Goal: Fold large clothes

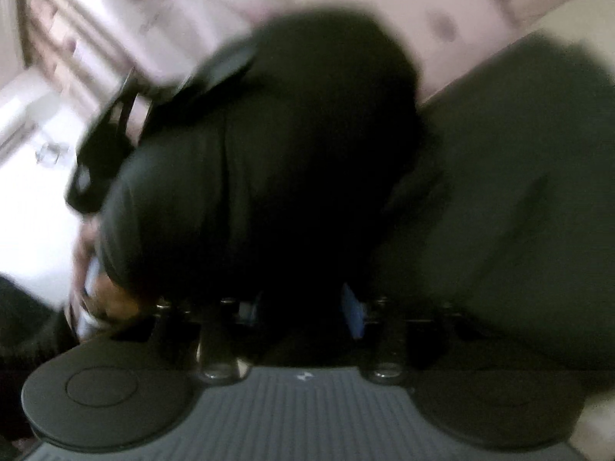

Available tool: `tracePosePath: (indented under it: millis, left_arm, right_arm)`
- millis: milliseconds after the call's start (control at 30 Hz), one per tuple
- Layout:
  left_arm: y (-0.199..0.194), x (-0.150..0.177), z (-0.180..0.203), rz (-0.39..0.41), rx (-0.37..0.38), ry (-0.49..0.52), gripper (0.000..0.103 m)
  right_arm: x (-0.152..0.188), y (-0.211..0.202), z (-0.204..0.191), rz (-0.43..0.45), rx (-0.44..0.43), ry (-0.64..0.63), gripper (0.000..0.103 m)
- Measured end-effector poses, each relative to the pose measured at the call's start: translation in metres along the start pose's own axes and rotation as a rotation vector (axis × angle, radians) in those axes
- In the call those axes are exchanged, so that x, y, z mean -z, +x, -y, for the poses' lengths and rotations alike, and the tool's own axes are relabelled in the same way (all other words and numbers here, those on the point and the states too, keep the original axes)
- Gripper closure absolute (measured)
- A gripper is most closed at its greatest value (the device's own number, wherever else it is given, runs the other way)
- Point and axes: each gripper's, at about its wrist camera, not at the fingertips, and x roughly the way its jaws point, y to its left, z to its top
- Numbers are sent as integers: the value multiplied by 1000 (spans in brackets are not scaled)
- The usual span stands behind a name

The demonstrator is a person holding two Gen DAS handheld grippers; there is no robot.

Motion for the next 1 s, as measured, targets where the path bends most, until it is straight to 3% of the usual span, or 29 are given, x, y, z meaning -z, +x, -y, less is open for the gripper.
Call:
tracePosePath:
  millis: [67, 200, 267, 400, 533, 667, 767, 800, 900, 1000]
  left_arm:
    - [3, 6, -3, 19, 28, 10, 21]
    - [10, 22, -4, 71, 66, 83, 17]
    - [11, 31, -4, 105, 80, 121, 17]
    - [9, 51, 2, 187, 96, 227, 13]
    - [9, 69, 3, 226, 116, 319, 12]
    - [14, 78, 7, 237, 105, 380, 12]
    - [19, 82, 10, 256, 87, 416, 11]
    - [21, 84, 12, 259, 86, 428, 11]
    - [18, 90, 14, 267, 64, 478, 8]
    - [17, 96, 16, 285, 48, 514, 5]
  right_arm:
    - [-9, -21, 17, 73, -8, 74, 37]
    - [-32, -63, 46, 218, -60, 221, 24]
    - [-41, -63, 51, 253, -85, 251, 19]
    - [-64, -54, 47, 230, -106, 253, 9]
    - [-92, -31, 45, 168, -99, 262, 6]
    - [-122, -16, 26, 80, 27, 152, 5]
    - [-147, -26, -8, 92, 217, -75, 5]
    - [-159, -31, -18, 102, 228, -138, 5]
    - [-173, -28, -47, 25, 132, -246, 6]
    - [-158, 4, -69, -137, 160, -418, 7]
